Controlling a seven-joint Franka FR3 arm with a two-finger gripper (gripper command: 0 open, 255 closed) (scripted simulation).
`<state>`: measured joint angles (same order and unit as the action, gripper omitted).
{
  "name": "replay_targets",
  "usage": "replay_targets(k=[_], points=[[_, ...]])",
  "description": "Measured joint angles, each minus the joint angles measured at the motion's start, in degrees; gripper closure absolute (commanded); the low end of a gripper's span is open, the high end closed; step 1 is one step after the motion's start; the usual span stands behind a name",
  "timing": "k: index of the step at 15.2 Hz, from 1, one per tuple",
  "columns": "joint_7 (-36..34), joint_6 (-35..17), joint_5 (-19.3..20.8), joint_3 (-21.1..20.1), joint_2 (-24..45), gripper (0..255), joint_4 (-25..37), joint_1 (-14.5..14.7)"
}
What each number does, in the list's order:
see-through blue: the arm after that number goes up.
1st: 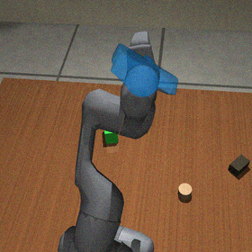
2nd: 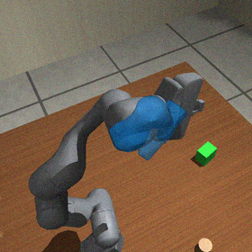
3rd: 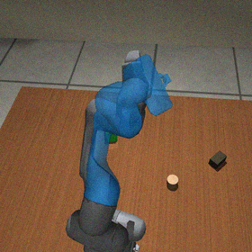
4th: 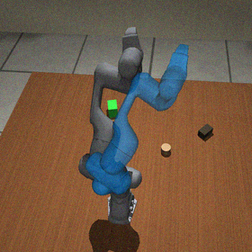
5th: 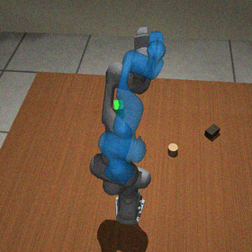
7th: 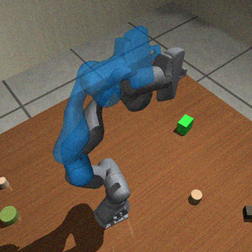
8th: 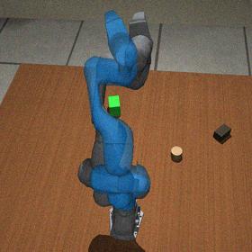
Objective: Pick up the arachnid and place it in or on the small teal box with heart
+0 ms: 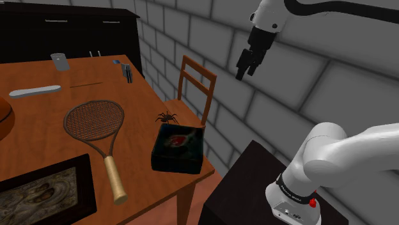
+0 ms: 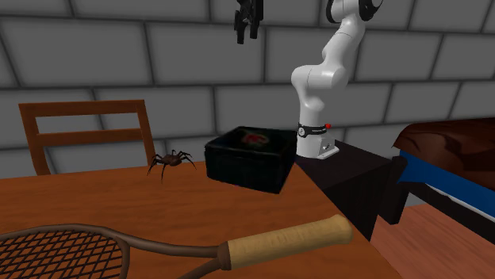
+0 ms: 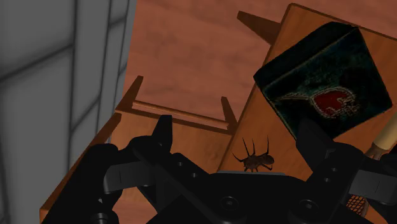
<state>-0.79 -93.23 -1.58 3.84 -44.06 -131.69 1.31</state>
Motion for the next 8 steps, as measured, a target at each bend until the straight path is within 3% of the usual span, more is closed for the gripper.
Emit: replay_targets(k=[2, 8], points=[[-0.24, -0.85, -0.14, -0.21, 0.55, 0, -0.29, 0.08], [-2.61, -10.81, -1.31, -2.33, 8.07, 0, -2.31, 0.91]])
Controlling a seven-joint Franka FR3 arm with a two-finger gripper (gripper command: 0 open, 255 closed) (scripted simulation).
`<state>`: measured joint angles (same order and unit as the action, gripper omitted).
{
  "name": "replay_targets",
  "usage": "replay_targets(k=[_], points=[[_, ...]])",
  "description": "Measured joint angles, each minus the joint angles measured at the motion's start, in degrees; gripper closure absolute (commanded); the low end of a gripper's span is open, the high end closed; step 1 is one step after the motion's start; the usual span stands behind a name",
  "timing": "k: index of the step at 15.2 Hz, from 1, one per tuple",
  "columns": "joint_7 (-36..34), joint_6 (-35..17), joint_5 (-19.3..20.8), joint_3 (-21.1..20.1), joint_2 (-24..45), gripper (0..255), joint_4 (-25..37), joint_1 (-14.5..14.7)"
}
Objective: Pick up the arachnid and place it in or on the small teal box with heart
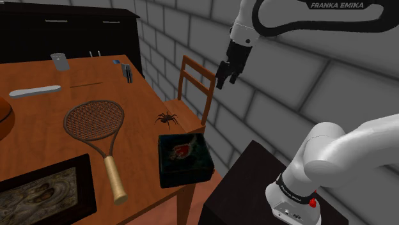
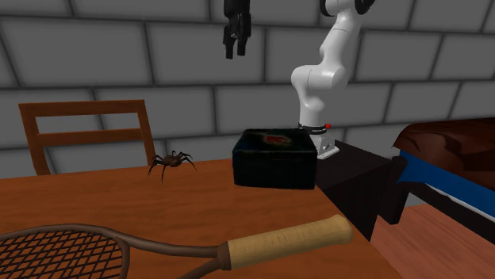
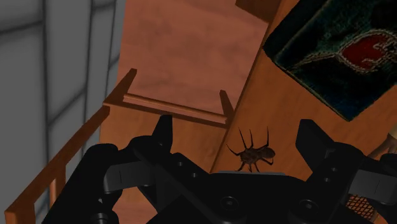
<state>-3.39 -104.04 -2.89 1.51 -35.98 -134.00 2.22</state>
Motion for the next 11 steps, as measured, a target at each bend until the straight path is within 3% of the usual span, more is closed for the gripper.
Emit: replay_targets(k=[11], points=[[-4.14, -18.05, -0.77, -3.23, 20.20, 0, 3.13, 1.24]])
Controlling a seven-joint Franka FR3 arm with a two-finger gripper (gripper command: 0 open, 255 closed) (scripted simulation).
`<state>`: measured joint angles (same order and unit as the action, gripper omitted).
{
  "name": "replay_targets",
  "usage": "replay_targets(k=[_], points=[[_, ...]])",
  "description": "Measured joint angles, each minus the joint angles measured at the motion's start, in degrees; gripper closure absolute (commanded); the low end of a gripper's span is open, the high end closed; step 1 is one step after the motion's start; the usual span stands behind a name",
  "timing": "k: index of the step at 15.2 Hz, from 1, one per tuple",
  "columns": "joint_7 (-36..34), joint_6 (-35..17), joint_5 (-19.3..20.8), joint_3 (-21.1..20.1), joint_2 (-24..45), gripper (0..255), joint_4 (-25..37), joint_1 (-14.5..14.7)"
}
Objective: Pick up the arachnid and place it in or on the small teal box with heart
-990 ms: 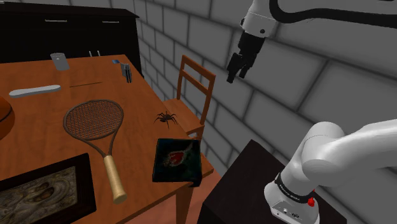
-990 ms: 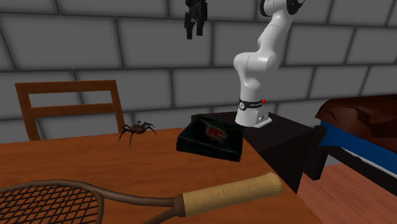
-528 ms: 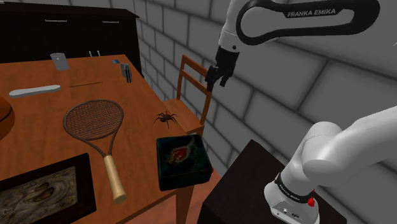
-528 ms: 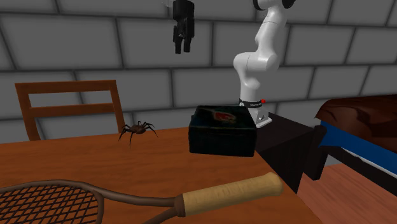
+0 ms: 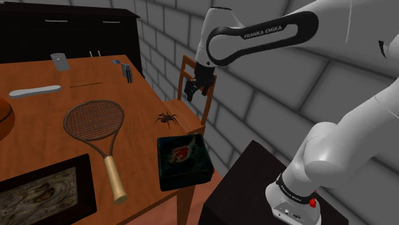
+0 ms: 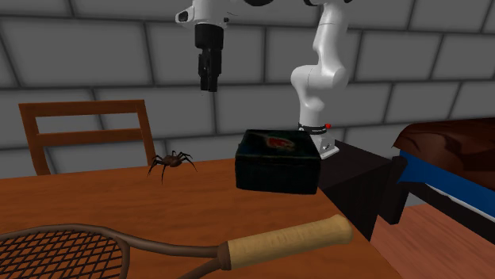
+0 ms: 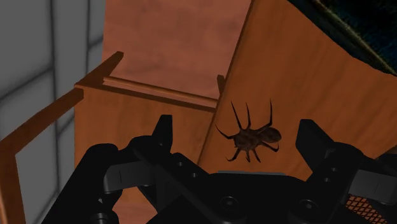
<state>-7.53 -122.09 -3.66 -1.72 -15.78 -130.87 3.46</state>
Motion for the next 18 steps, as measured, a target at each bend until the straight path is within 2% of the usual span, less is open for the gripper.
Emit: replay_targets(k=[6, 13, 18], points=[[-2.93, -6.81, 0.88, -1.45, 12.79, 0, 6.50, 0.66], [-6.20, -12.05, 2.86, -1.98, 28.63, 0, 17.64, 1.77], [-6.63, -14.21, 3.32, -1.83, 33.29, 0, 20.20, 1.95]])
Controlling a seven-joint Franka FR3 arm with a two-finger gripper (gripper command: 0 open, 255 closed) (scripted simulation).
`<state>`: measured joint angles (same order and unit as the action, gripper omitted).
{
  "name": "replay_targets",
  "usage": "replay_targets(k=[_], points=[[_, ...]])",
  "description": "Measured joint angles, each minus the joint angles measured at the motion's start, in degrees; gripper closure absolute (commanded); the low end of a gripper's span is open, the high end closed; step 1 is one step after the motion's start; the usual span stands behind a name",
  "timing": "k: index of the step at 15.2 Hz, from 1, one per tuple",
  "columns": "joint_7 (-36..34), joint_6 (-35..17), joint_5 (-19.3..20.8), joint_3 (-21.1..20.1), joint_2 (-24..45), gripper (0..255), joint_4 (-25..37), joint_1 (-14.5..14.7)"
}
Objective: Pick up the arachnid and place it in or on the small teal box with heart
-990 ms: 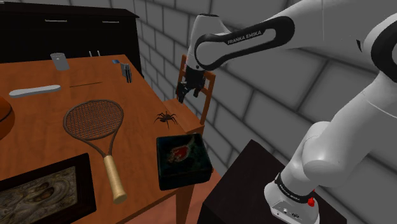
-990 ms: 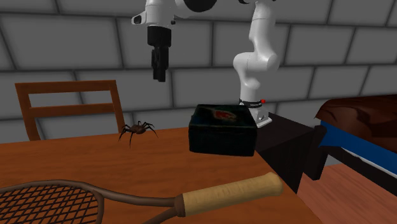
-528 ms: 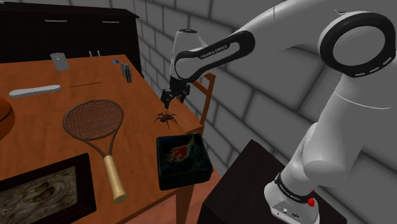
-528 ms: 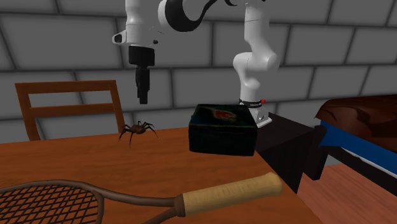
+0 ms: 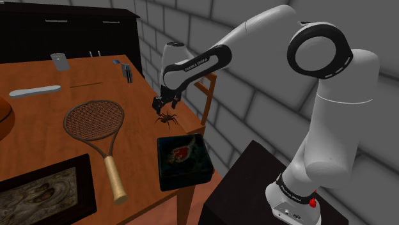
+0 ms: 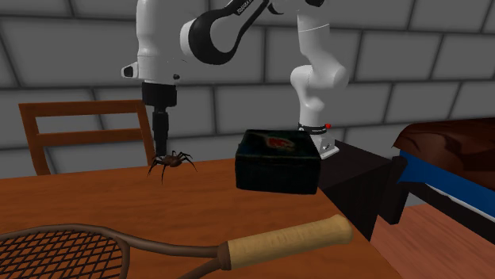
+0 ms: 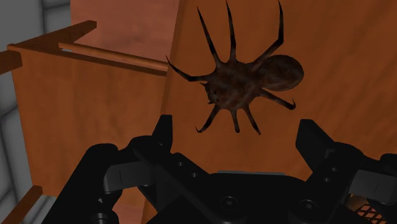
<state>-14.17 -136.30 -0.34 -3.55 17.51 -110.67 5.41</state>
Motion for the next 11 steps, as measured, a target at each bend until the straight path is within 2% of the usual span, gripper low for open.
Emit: replay_targets(k=[4, 10, 11], points=[[-0.27, -2.27, 0.19, 0.02, 2.00, 0, -0.26, 0.20], [-0.17, -2.77, 0.17, 0.00, 2.27, 0, -0.27, 0.18], [-0.18, -2.79, 0.18, 0.00, 2.30, 255, -0.24, 0.18]])
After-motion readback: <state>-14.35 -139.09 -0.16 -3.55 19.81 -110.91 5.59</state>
